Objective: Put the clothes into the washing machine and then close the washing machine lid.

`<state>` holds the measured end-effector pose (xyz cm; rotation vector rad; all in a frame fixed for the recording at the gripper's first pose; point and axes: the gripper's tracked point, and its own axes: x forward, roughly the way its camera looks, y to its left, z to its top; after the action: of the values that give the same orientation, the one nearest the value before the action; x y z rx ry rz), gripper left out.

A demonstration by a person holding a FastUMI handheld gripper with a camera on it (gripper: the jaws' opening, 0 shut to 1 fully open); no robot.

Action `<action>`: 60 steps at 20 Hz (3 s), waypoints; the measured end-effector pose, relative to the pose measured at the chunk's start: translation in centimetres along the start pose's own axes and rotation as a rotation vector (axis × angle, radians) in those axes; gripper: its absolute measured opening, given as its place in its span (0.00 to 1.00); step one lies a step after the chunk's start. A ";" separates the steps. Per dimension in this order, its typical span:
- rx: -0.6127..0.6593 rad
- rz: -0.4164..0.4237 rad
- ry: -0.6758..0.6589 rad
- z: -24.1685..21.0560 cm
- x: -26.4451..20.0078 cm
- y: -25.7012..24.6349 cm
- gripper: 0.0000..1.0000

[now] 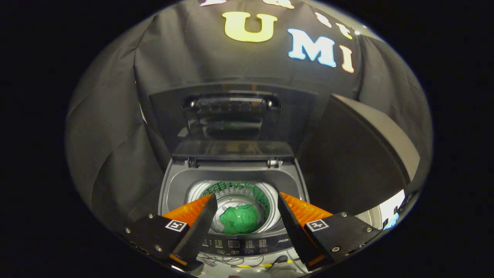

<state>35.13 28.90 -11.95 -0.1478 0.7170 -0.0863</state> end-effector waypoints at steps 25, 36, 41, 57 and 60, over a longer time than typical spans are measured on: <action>0.028 0.029 -0.084 21.4 10.9 1.3 0.96; 0.047 0.008 -0.059 18.8 12.6 1.9 0.97; 0.039 0.030 -0.058 18.1 12.3 2.0 0.98; 0.037 0.080 -0.149 13.6 7.3 2.1 0.98; 0.040 0.080 -0.164 12.7 6.5 2.1 0.98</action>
<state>48.46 31.49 -7.02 -0.0868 0.5568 -0.0115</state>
